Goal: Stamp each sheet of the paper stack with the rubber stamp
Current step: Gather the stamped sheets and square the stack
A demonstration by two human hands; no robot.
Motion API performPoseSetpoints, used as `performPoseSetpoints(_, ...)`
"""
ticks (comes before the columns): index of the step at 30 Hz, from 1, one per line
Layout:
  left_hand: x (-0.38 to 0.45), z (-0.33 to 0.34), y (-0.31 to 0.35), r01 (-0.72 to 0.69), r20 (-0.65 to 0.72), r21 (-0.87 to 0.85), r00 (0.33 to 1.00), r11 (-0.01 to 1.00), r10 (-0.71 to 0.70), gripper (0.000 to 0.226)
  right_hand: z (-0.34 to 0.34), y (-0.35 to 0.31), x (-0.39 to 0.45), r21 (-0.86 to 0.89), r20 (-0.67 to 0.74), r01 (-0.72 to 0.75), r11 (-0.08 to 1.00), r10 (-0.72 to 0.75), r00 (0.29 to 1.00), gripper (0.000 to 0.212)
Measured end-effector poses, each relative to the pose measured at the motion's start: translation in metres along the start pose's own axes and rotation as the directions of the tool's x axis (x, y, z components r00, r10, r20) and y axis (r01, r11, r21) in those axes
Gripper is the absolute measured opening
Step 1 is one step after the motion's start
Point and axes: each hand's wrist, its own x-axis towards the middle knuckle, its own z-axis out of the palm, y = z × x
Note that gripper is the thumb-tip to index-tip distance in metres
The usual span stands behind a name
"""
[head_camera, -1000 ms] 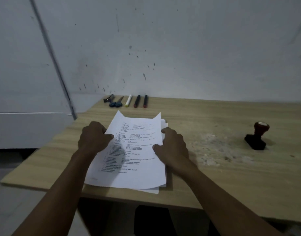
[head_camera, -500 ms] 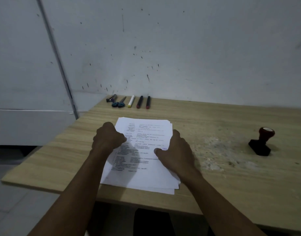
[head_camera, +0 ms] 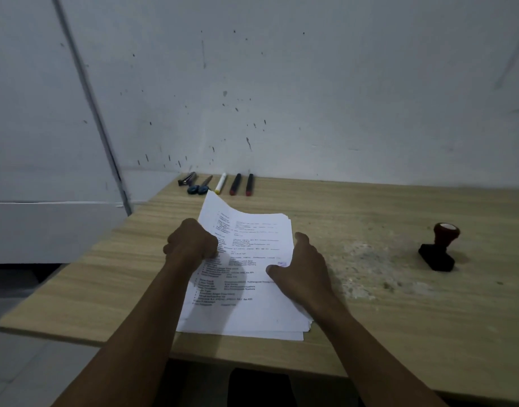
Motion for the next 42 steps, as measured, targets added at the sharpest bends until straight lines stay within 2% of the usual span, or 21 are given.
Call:
performPoseSetpoints(6, 0.004, -0.003, 0.005, 0.058, 0.038, 0.042, 0.997, 0.997, -0.06, 0.051, 0.001, 0.003, -0.001, -0.006, -0.016, 0.004, 1.0, -0.004, 1.0, 0.075)
performPoseSetpoints(12, 0.012, -0.009, 0.011, 0.115, 0.125, -0.055, 0.986, 0.992, -0.107, 0.043, 0.005, 0.005, 0.0, -0.036, -0.036, 0.017, 0.999, -0.018, 0.999, 0.068)
performPoseSetpoints(16, 0.01, -0.004, 0.007, 0.008, 0.029, -0.19, 1.0, 0.982, -0.003, 0.035, 0.004, 0.006, 0.001, 0.003, -0.037, 0.01, 1.0, -0.009, 0.999, 0.069)
performPoseSetpoints(18, 0.004, -0.008, 0.006, -0.042, 0.063, -0.312, 0.996, 0.949, 0.065, 0.03, 0.002, 0.009, 0.002, 0.047, -0.021, 0.008, 0.999, -0.007, 1.0, 0.073)
performPoseSetpoints(21, -0.008, -0.019, 0.003, -0.119, 0.069, -0.493, 0.982, 0.862, 0.175, 0.026, -0.007, 0.012, 0.006, 0.193, -0.037, -0.028, 0.981, 0.036, 0.999, 0.073)
performPoseSetpoints(23, -0.015, -0.029, 0.001, -0.184, 0.042, -0.585, 0.966, 0.79, 0.256, 0.025, -0.018, 0.012, 0.013, 0.242, -0.073, -0.07, 0.968, 0.091, 0.993, 0.08)
performPoseSetpoints(26, -0.021, -0.042, 0.001, -0.249, 0.031, -0.674, 0.931, 0.696, 0.363, 0.03, -0.041, 0.005, 0.023, 0.427, -0.015, -0.102, 0.899, 0.12, 0.993, 0.086)
performPoseSetpoints(28, -0.025, -0.049, 0.005, -0.278, 0.026, -0.717, 0.906, 0.639, 0.423, 0.034, -0.058, -0.004, 0.028, 0.565, 0.023, -0.056, 0.824, 0.052, 0.998, 0.059)
performPoseSetpoints(30, -0.031, -0.054, 0.012, -0.317, 0.002, -0.742, 0.879, 0.59, 0.476, 0.037, -0.073, -0.012, 0.031, 0.602, 0.0, 0.047, 0.797, -0.059, 0.998, 0.025)
performPoseSetpoints(31, -0.034, -0.056, 0.016, -0.338, -0.017, -0.753, 0.868, 0.565, 0.496, 0.038, -0.081, -0.016, 0.031, 0.607, -0.033, 0.106, 0.787, -0.108, 0.994, 0.019)
performPoseSetpoints(37, -0.053, -0.064, 0.053, -0.458, -0.148, -0.798, 0.778, 0.391, 0.61, 0.045, -0.12, -0.035, 0.032, 0.512, -0.297, 0.422, 0.748, -0.307, 0.904, 0.024)
performPoseSetpoints(40, -0.058, -0.061, 0.069, -0.516, -0.196, -0.775, 0.745, 0.366, 0.637, 0.038, -0.132, -0.039, 0.033, 0.476, -0.367, 0.475, 0.74, -0.324, 0.872, 0.02)
performPoseSetpoints(42, -0.062, -0.055, 0.076, -0.531, -0.201, -0.761, 0.739, 0.373, 0.642, 0.035, -0.134, -0.037, 0.032, 0.489, -0.379, 0.466, 0.737, -0.302, 0.875, 0.018)
